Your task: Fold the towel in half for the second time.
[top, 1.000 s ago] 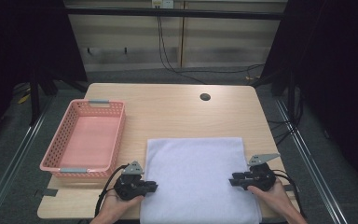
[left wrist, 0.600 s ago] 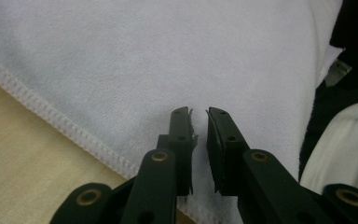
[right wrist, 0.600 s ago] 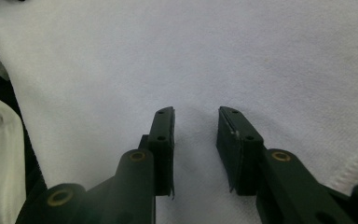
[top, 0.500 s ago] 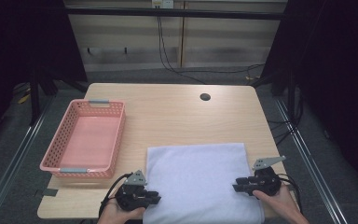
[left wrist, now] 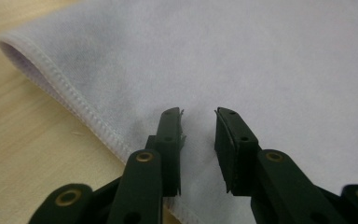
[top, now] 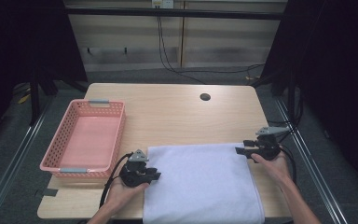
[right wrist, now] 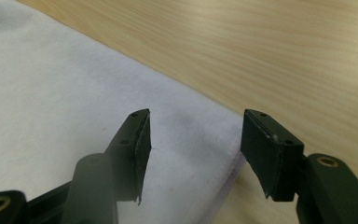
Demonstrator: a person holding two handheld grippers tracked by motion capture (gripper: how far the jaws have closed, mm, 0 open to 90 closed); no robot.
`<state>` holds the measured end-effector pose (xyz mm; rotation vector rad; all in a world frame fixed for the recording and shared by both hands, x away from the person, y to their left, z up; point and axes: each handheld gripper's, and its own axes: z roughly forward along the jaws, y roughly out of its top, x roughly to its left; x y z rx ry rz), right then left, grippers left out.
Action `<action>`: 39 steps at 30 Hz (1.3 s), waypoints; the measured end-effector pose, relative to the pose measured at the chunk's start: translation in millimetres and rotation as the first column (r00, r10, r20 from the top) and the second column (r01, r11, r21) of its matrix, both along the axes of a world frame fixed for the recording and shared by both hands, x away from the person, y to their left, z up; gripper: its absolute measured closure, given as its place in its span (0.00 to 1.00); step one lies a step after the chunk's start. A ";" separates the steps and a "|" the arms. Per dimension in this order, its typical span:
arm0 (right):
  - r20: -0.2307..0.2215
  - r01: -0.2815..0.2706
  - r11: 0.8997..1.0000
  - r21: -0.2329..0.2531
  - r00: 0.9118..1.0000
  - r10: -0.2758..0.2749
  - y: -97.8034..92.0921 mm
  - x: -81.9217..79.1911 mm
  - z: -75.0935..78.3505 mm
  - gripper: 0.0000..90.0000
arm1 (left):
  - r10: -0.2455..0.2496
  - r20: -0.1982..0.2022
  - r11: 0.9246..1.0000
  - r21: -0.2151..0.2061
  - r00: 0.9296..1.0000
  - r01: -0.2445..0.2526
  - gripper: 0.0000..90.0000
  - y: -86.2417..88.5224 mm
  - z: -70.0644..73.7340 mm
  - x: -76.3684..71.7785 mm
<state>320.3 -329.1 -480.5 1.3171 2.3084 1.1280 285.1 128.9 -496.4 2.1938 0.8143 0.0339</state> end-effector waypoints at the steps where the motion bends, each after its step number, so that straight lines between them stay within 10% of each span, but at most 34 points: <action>1: 0.001 0.007 1.000 -0.016 1.000 -0.007 1.0 2.9 -0.8 0.45 | 0.000 0.000 1.000 0.000 1.000 0.000 0.79 0.1 -0.2 0.8; 9: -0.027 0.023 0.999 -0.026 0.999 -0.024 1.4 21.7 -16.1 0.45 | -0.005 -0.008 1.000 -0.026 1.000 0.005 0.81 2.0 -2.3 2.8; 23: -0.047 -0.003 0.998 -0.055 0.999 0.000 2.5 13.3 -20.1 0.91 | -0.077 -0.039 0.997 -0.021 0.996 0.076 0.82 -15.6 1.0 -7.1; 33: -0.062 -0.005 0.998 -0.056 0.998 0.002 -3.9 15.5 -19.1 0.92 | 0.071 0.041 0.992 -0.110 0.997 -0.067 0.68 -4.6 24.7 26.3; 39: -0.067 -0.005 0.998 -0.063 0.998 0.000 -6.3 13.3 -18.4 0.92 | 0.132 0.032 0.989 -0.065 0.991 -0.130 0.61 -5.7 18.7 58.6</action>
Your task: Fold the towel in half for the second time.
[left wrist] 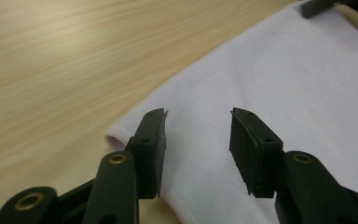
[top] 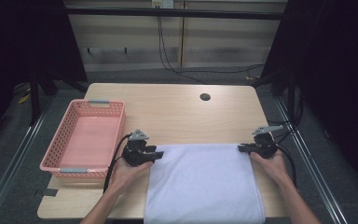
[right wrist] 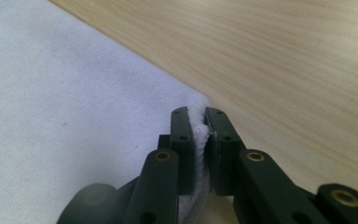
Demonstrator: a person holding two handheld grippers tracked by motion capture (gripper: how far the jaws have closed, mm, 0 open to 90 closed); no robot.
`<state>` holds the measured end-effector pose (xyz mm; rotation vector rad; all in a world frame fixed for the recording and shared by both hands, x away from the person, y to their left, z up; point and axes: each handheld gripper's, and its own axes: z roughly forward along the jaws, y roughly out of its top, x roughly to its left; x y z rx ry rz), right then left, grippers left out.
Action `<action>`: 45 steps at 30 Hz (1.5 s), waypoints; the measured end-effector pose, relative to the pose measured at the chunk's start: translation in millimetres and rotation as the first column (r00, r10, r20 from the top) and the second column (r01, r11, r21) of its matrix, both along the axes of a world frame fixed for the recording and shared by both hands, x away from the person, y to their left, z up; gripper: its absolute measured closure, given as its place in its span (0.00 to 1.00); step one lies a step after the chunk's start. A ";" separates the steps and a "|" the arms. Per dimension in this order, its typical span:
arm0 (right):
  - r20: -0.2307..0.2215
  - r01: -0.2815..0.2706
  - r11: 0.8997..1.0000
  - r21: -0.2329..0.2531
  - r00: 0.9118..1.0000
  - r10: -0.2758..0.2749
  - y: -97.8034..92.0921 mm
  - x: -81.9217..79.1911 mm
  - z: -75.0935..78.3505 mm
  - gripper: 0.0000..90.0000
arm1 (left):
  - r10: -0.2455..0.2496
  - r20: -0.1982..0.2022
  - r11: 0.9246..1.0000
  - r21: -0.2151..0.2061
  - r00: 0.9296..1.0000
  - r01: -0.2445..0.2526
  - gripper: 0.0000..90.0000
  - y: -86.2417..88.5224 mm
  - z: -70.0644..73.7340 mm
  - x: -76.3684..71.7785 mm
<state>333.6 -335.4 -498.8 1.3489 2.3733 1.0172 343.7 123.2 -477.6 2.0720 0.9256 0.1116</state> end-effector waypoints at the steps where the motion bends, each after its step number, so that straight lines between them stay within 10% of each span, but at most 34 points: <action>1: 0.003 -0.004 1.000 0.003 1.000 0.004 -1.2 -0.4 -0.3 0.92 | 0.012 -0.018 1.000 -0.005 1.000 -0.012 0.60 0.4 -1.9 4.5; 16: -0.008 0.004 0.999 0.037 1.000 -0.004 -10.5 -4.0 -1.9 0.92 | 0.026 -0.045 0.999 0.034 0.999 -0.025 0.53 -4.4 -24.0 28.1; 20: -0.009 0.002 0.999 0.049 1.000 -0.001 -9.8 -2.8 -2.6 0.92 | -0.046 -0.054 0.999 0.025 0.997 0.047 0.84 -5.6 -25.7 26.7; 24: -0.010 0.008 0.996 0.089 1.000 -0.007 -11.0 -1.2 -0.1 0.93 | -0.041 -0.070 0.999 -0.028 0.997 0.039 0.94 -1.8 -25.1 25.6; 29: 0.035 0.004 0.982 0.188 0.999 -0.011 -19.4 -3.2 14.8 0.93 | -0.038 -0.017 0.992 -0.121 0.999 0.035 0.94 4.1 -4.3 17.9; 45: 0.164 -0.023 0.957 0.289 0.986 -0.026 -24.2 4.0 64.2 0.94 | 0.006 0.073 0.991 -0.131 0.997 0.003 0.94 17.6 50.3 34.1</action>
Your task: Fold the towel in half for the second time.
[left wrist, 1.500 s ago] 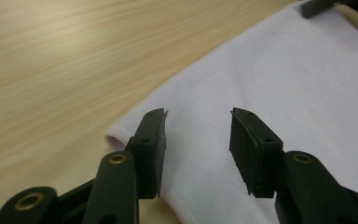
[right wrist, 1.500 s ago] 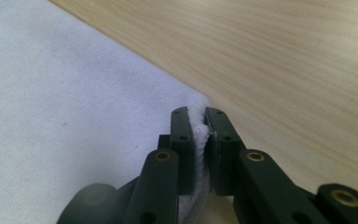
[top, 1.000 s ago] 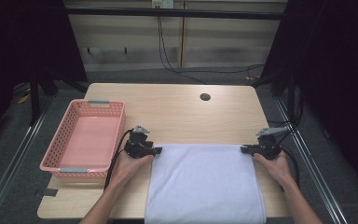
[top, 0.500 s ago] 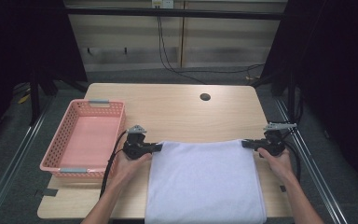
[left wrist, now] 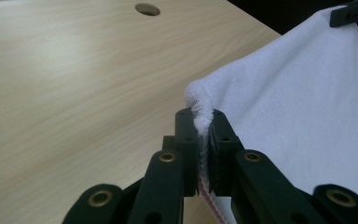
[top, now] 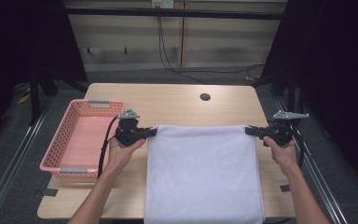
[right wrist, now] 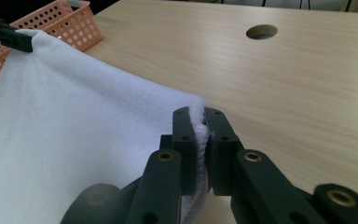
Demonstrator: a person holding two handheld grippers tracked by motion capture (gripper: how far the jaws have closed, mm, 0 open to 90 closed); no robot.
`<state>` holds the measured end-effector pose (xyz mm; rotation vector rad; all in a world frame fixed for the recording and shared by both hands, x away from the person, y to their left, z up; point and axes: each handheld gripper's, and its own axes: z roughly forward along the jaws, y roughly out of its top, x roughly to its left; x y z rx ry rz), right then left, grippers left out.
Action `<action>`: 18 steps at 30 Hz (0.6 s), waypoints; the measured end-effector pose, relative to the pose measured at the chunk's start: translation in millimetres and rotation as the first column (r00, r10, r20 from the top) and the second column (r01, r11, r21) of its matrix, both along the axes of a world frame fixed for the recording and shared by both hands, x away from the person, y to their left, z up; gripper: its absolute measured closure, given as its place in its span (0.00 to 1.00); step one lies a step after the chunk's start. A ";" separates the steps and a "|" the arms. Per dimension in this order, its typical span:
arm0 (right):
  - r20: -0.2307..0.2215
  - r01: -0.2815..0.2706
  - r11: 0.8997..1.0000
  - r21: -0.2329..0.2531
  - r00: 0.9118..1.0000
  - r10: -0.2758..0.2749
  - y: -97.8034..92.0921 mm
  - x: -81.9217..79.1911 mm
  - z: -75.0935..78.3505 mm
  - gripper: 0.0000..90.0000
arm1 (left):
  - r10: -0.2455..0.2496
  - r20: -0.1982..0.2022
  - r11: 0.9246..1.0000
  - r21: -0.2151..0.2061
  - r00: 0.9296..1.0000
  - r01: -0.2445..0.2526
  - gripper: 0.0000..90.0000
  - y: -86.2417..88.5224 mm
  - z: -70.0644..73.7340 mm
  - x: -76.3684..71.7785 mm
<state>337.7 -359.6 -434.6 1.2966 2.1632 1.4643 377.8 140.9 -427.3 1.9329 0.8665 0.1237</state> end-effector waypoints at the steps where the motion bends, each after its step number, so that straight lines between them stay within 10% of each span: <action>1: 0.006 0.000 1.000 0.003 1.000 0.000 0.3 1.4 2.2 0.94 | 0.006 0.010 1.000 -0.003 1.000 -0.006 0.94 0.9 3.3 2.8; 18: 0.025 0.026 0.999 0.018 0.999 -0.026 8.5 57.9 31.4 0.94 | 0.086 0.066 0.996 -0.026 0.994 -0.085 0.94 6.9 32.8 47.9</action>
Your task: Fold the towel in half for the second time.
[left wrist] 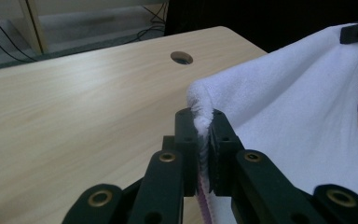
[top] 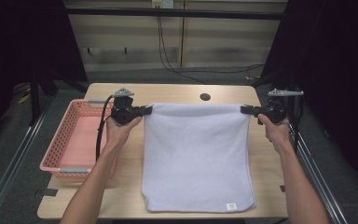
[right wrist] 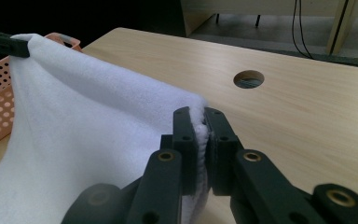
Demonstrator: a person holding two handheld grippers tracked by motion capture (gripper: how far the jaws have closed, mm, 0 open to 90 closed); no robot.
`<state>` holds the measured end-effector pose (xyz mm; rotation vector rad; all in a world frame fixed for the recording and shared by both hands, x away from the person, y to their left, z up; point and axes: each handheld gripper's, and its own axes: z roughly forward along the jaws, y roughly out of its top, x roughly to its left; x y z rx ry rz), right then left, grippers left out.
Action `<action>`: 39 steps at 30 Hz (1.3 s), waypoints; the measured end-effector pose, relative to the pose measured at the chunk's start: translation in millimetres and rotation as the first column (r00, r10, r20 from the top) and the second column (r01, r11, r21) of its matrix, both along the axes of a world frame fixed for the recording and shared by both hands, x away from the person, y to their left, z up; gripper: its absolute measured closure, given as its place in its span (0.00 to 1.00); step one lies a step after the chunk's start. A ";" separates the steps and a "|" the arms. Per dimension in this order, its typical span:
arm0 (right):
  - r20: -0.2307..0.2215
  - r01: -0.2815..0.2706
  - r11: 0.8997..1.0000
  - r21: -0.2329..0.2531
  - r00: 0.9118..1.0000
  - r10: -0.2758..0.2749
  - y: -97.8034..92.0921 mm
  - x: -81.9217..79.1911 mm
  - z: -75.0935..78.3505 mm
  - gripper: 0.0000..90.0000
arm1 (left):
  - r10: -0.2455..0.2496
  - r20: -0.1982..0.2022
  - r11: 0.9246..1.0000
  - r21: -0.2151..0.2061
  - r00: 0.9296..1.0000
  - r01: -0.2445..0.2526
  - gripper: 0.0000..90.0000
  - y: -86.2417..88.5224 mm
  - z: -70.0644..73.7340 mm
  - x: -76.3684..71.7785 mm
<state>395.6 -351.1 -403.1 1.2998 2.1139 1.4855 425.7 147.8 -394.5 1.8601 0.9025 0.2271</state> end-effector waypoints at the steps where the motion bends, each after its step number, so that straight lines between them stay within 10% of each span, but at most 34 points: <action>1: 0.005 0.005 1.000 0.002 1.000 -0.005 -0.4 3.1 2.0 0.94 | 0.006 0.003 1.000 -0.004 1.000 -0.006 0.94 -0.2 0.9 1.2; 8: 0.055 -0.016 0.999 0.034 0.998 0.014 -0.4 -7.8 15.7 0.94 | -0.023 0.041 0.999 -0.030 0.999 0.024 0.94 4.3 5.8 -18.5; 21: 0.065 -0.124 0.992 0.035 0.990 0.121 -4.6 -86.1 2.6 0.93 | -0.128 0.076 0.991 -0.027 0.989 0.131 0.93 16.8 0.4 -87.3; 34: -0.021 -0.198 0.980 0.010 0.980 0.198 2.3 -165.4 -41.4 0.90 | -0.162 -0.025 0.987 -0.024 0.986 0.162 0.92 18.4 -53.9 -162.7; 39: -0.094 -0.257 0.966 -0.018 0.963 0.254 2.4 -187.1 -57.6 0.86 | -0.192 -0.083 0.980 0.044 0.978 0.196 0.90 25.5 -73.4 -183.0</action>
